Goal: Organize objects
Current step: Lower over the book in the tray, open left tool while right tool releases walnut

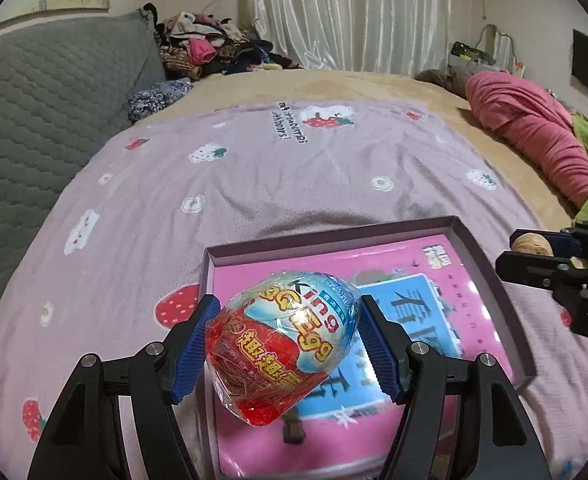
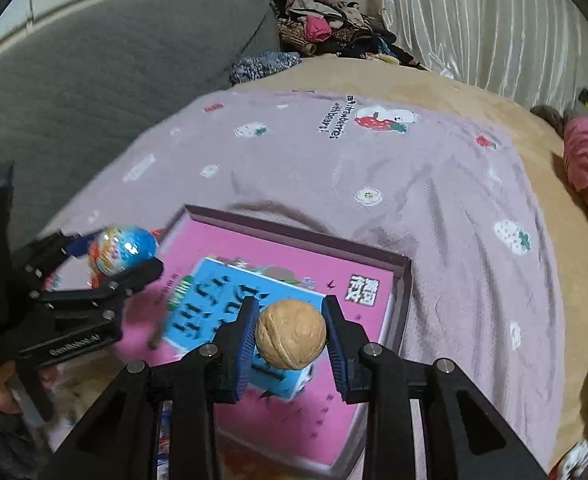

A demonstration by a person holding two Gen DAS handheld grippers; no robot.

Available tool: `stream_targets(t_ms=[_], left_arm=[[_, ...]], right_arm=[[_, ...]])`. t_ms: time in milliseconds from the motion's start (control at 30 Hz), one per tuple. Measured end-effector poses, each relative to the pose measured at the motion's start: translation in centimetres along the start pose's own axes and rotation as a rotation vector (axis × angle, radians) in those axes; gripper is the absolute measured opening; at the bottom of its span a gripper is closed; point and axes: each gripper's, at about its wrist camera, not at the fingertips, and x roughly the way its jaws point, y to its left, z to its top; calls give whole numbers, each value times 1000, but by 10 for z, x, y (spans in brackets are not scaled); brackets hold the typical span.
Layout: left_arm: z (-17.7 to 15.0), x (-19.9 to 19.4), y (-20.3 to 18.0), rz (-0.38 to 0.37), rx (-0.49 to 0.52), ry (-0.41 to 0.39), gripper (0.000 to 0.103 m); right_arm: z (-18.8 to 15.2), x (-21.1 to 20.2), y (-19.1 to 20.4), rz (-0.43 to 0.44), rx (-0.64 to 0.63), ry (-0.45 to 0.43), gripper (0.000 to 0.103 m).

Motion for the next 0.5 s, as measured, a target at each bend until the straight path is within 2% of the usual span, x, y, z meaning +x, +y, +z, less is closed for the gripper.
stream_targets(t_ms=[100,267,400,500], left_arm=[[0,13,3,-2,-5,5,71],[6,41,9,-27,-42,65,71],[8,63,7,-12,-36,109,71],[9,74,10,-29,-54,132,71]], right_arm=[[2,19,2,-42,-42,26,33],[8,56,-13,-43,18,84,33],[7,83,-26,-55,78,148,33],[6,92,-33,-79,99,155,33]])
